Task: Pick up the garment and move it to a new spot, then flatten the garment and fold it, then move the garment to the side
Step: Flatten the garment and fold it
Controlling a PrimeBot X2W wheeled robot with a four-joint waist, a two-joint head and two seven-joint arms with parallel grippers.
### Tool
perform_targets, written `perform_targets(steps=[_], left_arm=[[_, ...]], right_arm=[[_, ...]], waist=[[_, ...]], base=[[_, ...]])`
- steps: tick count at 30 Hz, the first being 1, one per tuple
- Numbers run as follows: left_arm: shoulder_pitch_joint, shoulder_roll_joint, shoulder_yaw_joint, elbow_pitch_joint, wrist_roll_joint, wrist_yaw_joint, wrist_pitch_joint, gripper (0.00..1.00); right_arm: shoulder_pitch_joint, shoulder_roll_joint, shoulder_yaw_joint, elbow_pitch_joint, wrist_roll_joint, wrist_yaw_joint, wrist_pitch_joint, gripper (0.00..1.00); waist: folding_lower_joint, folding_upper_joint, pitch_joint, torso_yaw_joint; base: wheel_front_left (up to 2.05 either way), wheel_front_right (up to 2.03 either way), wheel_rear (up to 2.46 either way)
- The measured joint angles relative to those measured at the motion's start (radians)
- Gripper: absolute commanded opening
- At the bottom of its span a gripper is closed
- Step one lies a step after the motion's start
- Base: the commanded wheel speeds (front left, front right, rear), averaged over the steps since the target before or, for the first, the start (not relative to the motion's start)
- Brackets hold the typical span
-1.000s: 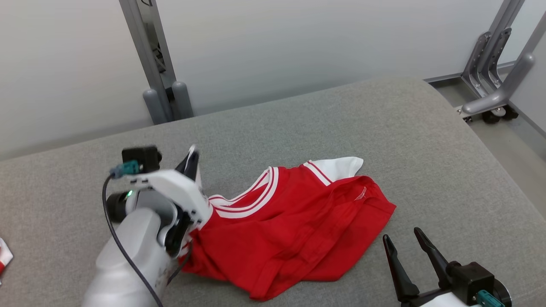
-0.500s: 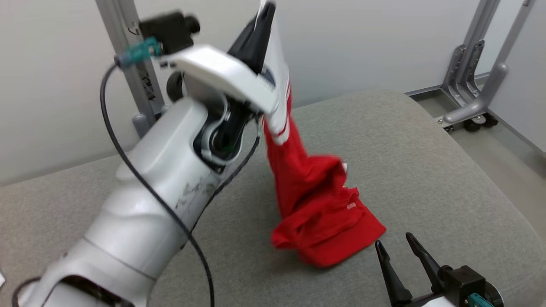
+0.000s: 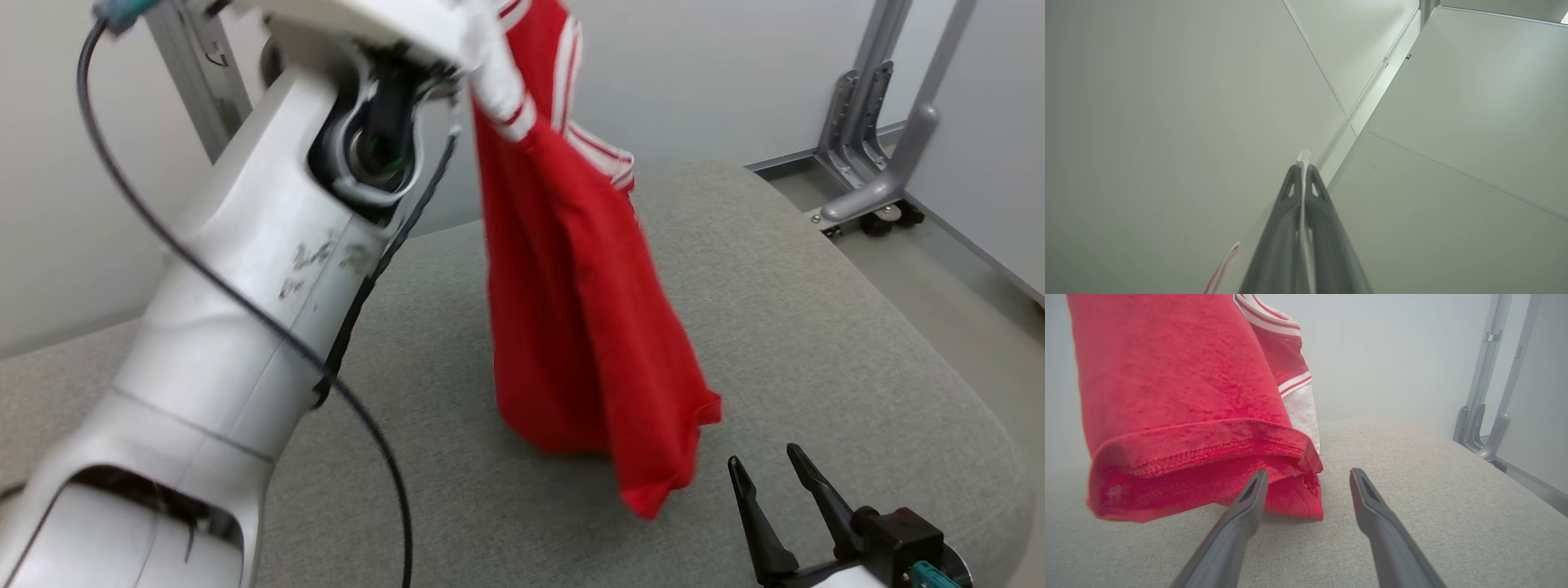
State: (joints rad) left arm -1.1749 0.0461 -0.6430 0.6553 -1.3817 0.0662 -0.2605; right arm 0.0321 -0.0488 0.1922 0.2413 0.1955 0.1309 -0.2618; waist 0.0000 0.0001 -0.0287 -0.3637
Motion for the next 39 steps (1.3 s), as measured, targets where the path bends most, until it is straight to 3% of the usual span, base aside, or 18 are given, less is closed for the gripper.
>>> perform_targets(steps=[5, 17, 25, 29, 30, 31, 32, 39], left_arm=[[0.195, 0.011, 0.196, 0.069, 0.118, -0.04, -0.001, 0.0], [0.626, 0.053, 0.682, 0.022, 0.394, -0.101, -0.001, 0.0], [0.751, 0.038, 0.963, -0.106, 0.656, -0.156, -0.001, 0.0], [0.787, 0.019, 1.014, -0.124, 0.769, -0.172, -0.001, 0.0], [0.792, 0.014, 1.019, -0.123, 0.79, -0.177, -0.001, 0.41], [0.797, 0.012, 1.02, -0.123, 0.815, -0.18, -0.001, 0.89], [0.803, 0.011, 1.018, -0.121, 0.843, -0.181, -0.001, 1.0], [0.906, 0.006, 1.034, -0.243, 1.08, -0.18, -0.001, 1.0]], right_arm=[[0.012, 0.0, -0.026, -0.008, -0.001, 0.0, 0.0, 1.0], [0.015, 0.001, -0.032, -0.017, -0.001, 0.0, 0.0, 1.0], [0.008, 0.001, -0.016, -0.012, 0.002, 0.0, 0.0, 1.0], [0.007, 0.001, -0.01, -0.007, 0.002, 0.0, 0.0, 1.0], [0.008, 0.001, -0.006, -0.006, 0.002, 0.0, 0.0, 1.0], [0.008, 0.001, 0.001, -0.004, 0.002, 0.0, 0.0, 1.0], [0.008, 0.001, 0.009, -0.003, 0.002, 0.0, 0.0, 1.0], [0.011, 0.001, 0.041, 0.009, 0.026, 0.0, 0.0, 1.0]], waist=[[0.0, 0.0, 0.003, 0.041], [0.0, 0.0, 0.019, 0.165], [0.0, 0.0, 0.033, 0.184], [0.0, 0.0, 0.031, 0.183], [0.0, 0.0, 0.031, 0.183], [0.0, 0.0, 0.029, 0.184], [0.0, 0.0, 0.028, 0.184], [0.0001, 0.0, 0.018, 0.217]], base=[[0.0, 0.0, 0.0], [0.0, 0.0, 0.0], [0.0, 0.0, 0.0], [0.0, 0.0, 0.0], [0.0, 0.0, 0.0], [0.0, 0.0, 0.0], [0.0, 0.0, 0.0], [0.0, 0.0, 0.0]])
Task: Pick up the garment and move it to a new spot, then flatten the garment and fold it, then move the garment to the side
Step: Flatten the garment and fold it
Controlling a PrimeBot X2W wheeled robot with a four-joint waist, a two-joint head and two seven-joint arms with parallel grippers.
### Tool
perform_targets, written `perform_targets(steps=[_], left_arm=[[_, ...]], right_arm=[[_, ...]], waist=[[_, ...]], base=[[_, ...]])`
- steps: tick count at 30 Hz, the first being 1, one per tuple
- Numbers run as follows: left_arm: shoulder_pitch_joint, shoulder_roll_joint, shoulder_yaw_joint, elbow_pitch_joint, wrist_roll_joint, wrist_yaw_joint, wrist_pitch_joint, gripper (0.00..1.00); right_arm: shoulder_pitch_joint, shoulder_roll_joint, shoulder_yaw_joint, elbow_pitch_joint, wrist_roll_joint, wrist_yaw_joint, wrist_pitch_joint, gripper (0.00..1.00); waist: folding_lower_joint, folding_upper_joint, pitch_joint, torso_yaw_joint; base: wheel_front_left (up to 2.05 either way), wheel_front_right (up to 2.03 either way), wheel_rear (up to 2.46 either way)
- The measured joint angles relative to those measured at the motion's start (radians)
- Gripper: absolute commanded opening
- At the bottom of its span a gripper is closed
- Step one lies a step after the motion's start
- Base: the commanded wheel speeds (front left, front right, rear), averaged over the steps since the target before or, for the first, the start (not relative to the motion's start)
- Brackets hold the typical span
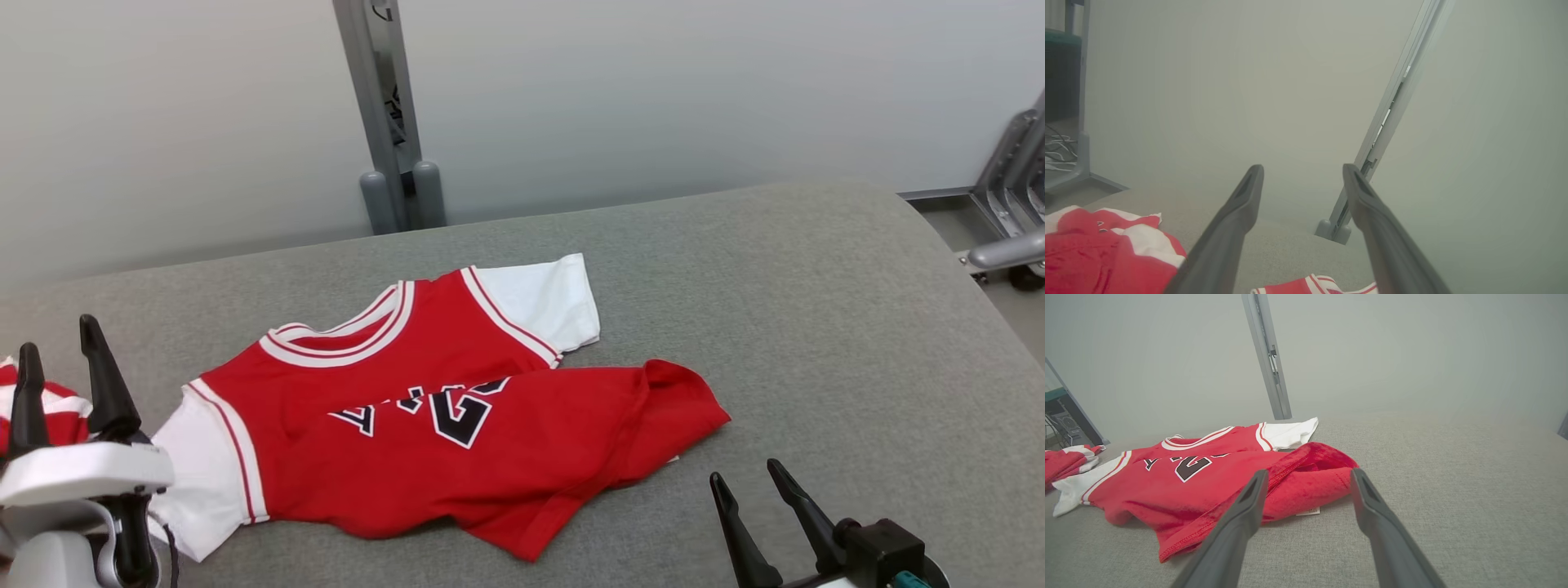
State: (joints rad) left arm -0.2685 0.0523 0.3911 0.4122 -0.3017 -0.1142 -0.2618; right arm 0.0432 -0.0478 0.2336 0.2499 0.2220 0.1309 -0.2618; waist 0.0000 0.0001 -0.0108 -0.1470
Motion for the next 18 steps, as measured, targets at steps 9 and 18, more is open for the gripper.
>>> perform_targets(steps=[9, 18], left_arm=[[0.205, -0.003, -0.164, -0.163, 0.027, 0.033, -0.002, 1.0], [0.335, -0.004, -0.373, -0.236, 0.067, 0.108, -0.001, 1.0]], right_arm=[[0.012, 0.0, 0.032, 0.039, 0.093, 0.0, 0.0, 1.0], [0.006, 0.0, 0.067, 0.082, 0.142, 0.0, 0.0, 1.0]], waist=[[-0.0001, 0.0, -0.013, 0.085], [-0.0001, 0.0, -0.014, 0.197]], base=[[0.0, 0.0, 0.0], [0.0, 0.0, 0.0]])
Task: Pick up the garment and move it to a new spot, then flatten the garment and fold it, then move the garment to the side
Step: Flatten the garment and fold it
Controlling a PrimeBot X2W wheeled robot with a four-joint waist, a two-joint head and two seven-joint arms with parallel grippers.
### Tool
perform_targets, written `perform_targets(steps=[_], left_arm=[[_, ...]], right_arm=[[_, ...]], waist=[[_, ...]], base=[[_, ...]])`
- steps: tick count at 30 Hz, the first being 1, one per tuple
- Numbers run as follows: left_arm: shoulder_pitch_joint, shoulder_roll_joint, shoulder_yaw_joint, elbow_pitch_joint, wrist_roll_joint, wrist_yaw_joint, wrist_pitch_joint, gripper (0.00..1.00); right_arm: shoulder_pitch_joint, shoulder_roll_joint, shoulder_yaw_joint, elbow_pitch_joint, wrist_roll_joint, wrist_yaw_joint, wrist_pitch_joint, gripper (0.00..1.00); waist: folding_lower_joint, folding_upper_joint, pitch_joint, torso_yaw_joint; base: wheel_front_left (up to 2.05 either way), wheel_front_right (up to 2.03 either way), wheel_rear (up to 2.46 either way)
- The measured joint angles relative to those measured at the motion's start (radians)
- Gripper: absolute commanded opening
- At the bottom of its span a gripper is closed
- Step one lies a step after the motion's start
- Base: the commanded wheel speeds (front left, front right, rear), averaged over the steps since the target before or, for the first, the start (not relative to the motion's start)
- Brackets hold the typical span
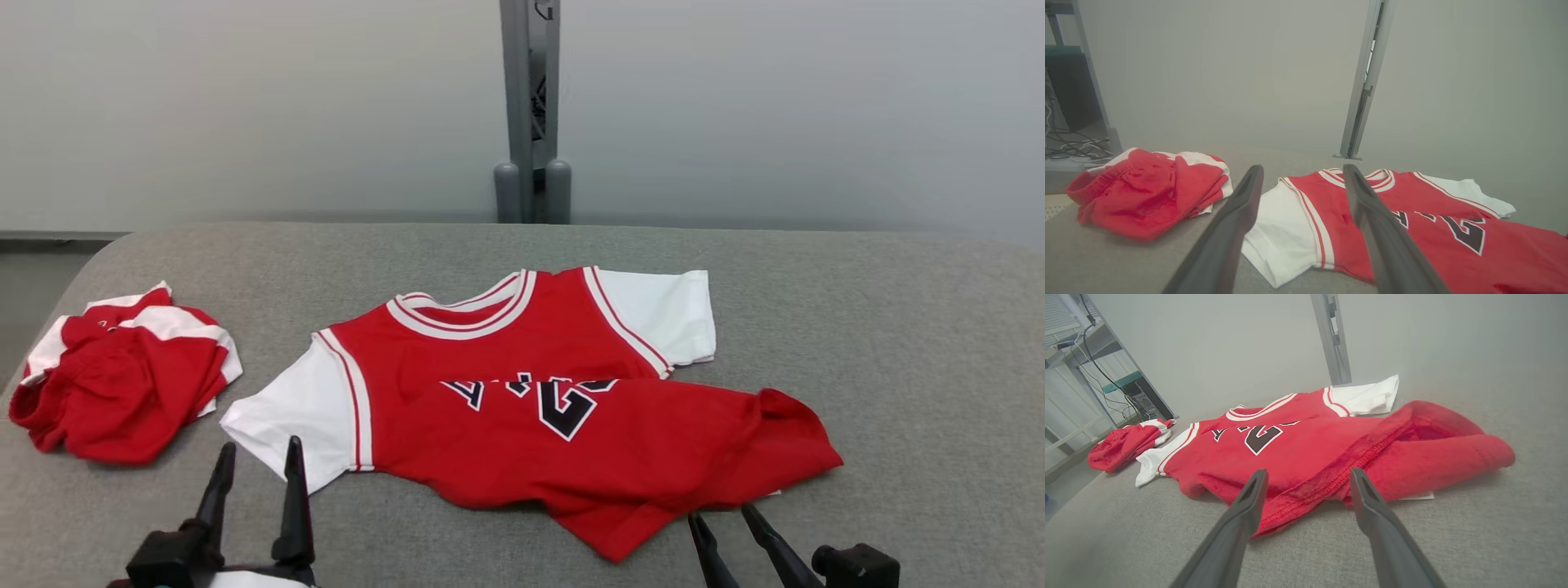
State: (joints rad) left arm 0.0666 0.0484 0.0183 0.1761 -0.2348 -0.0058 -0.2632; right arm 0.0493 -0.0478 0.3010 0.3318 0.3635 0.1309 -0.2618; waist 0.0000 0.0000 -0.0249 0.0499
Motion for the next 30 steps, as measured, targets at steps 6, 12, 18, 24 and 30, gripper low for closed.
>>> perform_targets(steps=[6, 12, 18, 24, 30], left_arm=[[0.042, 0.0, -0.103, 0.002, -0.011, 0.035, 0.0, 1.0], [0.046, 0.0, -0.156, 0.002, -0.013, 0.052, 0.0, 1.0], [0.036, 0.0, -0.152, 0.002, -0.013, 0.06, 0.0, 1.0], [0.023, 0.0, -0.154, 0.0, -0.017, 0.061, 0.0, 1.0], [0.018, 0.001, -0.145, -0.009, -0.027, 0.066, 0.0, 1.0]], right_arm=[[-0.029, 0.001, 0.086, 0.109, 0.067, 0.0, -0.002, 1.0], [-0.077, 0.0, 0.163, 0.239, 0.226, 0.0, -0.003, 1.0], [-0.147, 0.0, 0.227, 0.33, 0.344, 0.0, -0.003, 1.0], [-0.213, 0.0, 0.264, 0.395, 0.379, 0.0, -0.005, 0.0], [-0.224, -0.006, 0.246, 0.402, 0.359, 0.0, -0.004, 0.0]], waist=[[0.0, 0.0, 0.005, 0.082], [0.0, 0.0, 0.013, 0.15], [0.0, 0.0, 0.031, 0.182], [0.0001, 0.0, 0.043, 0.186], [0.0, 0.0, 0.048, 0.155]], base=[[0.0, 0.0, 0.0], [0.0, 0.0, 0.0], [0.0, 0.0, 0.0], [0.0, 0.0, 0.0], [0.0, 0.0, 0.0]])
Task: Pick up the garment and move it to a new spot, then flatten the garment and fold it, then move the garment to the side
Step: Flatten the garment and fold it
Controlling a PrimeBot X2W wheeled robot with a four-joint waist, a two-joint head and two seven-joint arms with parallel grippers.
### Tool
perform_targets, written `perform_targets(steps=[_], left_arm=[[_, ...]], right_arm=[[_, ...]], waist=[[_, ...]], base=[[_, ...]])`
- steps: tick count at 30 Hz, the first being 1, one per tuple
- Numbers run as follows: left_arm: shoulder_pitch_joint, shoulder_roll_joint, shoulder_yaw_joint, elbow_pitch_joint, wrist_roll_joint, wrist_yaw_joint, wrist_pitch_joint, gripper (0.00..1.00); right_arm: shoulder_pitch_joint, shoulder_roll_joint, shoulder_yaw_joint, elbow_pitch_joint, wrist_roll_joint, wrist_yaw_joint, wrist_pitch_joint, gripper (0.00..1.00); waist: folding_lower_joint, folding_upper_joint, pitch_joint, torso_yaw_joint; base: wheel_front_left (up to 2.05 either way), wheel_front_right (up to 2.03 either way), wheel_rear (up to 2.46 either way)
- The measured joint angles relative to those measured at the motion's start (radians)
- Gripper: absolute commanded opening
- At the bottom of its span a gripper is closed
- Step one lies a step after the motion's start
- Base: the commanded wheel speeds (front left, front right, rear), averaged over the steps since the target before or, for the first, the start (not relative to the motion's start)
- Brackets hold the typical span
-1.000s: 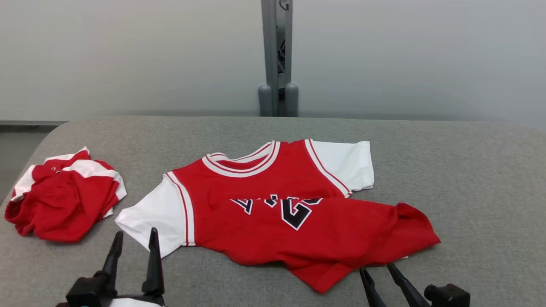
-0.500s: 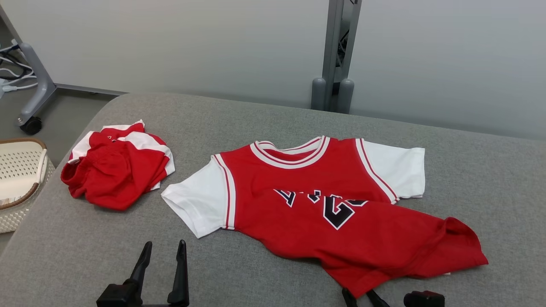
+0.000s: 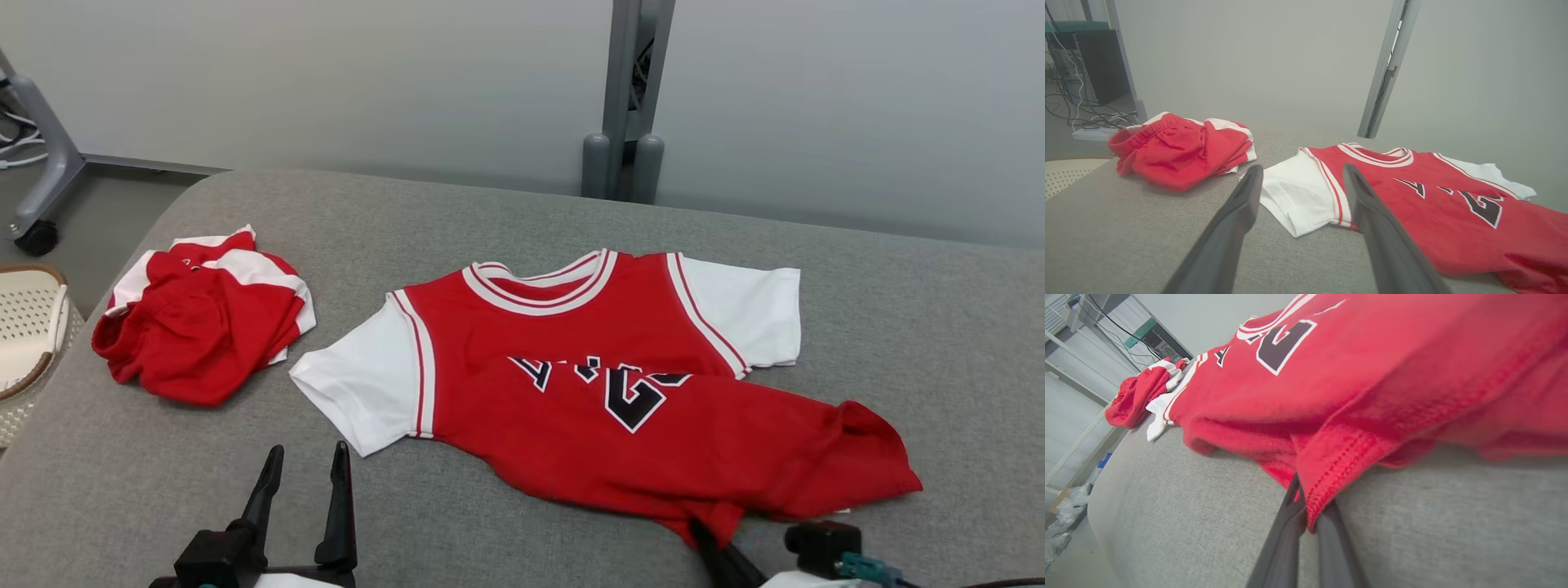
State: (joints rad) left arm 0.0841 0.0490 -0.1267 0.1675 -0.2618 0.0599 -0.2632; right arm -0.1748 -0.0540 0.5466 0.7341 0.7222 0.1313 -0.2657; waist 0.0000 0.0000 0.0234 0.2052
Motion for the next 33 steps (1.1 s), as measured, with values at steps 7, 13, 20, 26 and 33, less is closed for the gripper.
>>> perform_targets(steps=[7, 13, 20, 26, 33], left_arm=[[-0.001, 0.0, 0.007, -0.005, -0.012, 0.0, 0.0, 1.0], [-0.008, -0.001, -0.005, -0.005, -0.014, -0.002, 0.0, 1.0], [-0.009, -0.001, -0.006, 0.0, -0.011, -0.006, 0.0, 1.0], [-0.009, -0.001, -0.012, 0.01, -0.011, -0.008, 0.0, 1.0], [-0.009, -0.001, -0.025, 0.022, -0.003, -0.016, 0.0, 1.0]], right_arm=[[0.041, -0.145, -0.082, -0.108, -0.076, 0.0, 0.001, 0.0], [0.051, -0.264, -0.151, -0.18, -0.118, 0.0, 0.01, 0.0], [0.068, -0.343, -0.267, -0.282, -0.117, 0.0, 0.083, 0.0], [0.106, -0.34, -0.315, -0.287, -0.107, 0.0, 0.179, 0.0], [0.16, -0.326, -0.279, -0.324, 0.03, 0.0, 0.277, 0.0]], waist=[[0.0001, 0.0, 0.005, -0.072], [0.0, 0.0001, 0.001, -0.138], [0.0, 0.0001, -0.011, -0.187], [0.0, 0.0001, -0.017, -0.203], [0.0, 0.0, -0.032, -0.192]], base=[[0.0, 0.0, 0.0], [0.0, 0.0, 0.0], [0.0, 0.0, 0.0], [0.0, 0.0, 0.0], [0.0, 0.0, 0.0]])
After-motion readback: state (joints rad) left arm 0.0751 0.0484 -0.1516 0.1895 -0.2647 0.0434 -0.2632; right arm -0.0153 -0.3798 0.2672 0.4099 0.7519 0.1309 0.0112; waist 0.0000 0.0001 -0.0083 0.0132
